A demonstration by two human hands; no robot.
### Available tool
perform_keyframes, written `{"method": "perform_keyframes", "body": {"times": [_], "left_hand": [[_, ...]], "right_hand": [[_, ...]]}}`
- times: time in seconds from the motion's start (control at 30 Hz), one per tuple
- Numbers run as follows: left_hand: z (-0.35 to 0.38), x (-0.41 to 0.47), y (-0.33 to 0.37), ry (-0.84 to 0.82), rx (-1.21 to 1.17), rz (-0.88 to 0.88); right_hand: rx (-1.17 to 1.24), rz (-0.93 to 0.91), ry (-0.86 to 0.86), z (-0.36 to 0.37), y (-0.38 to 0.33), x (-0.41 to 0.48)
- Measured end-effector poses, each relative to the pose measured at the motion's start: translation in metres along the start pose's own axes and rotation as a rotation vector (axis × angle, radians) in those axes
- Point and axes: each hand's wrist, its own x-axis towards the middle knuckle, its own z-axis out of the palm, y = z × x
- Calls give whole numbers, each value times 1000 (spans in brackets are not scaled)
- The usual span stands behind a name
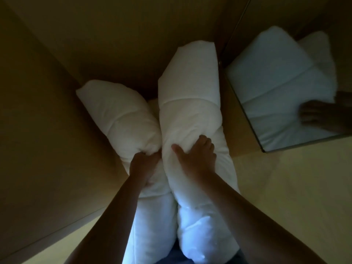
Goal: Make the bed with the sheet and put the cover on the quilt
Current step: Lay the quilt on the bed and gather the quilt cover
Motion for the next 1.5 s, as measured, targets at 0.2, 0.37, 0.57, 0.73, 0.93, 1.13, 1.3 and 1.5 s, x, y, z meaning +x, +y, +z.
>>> {"method": "perform_keyframes", "body": {"times": [0.2, 0.37, 0.57, 0.73, 0.93, 1.13, 1.3, 1.5], "left_hand": [[-19, -24, 9, -88, 197, 197], [-15, -77, -2, -53, -21, 243], [9, -169, -24, 24, -133, 334], [54, -268, -82, 135, -312, 301], [84, -359, -166, 274, -542, 240], [81, -418, -245, 438, -646, 193], [63, -461, -325, 558, -828, 131], [4, -516, -427, 712, -1016, 98]], "right_hand": [[184, -61, -74, -27, 34, 16], [208, -214, -90, -69, 53, -2], [335, -373, -81, -120, 97, -56], [395, -489, -126, -139, 168, -116], [321, -619, -227, -138, 217, -195], [222, -816, -289, -123, 219, -266], [121, -997, -394, -85, 201, -337], [105, -1163, -596, -25, 148, -456]]}}
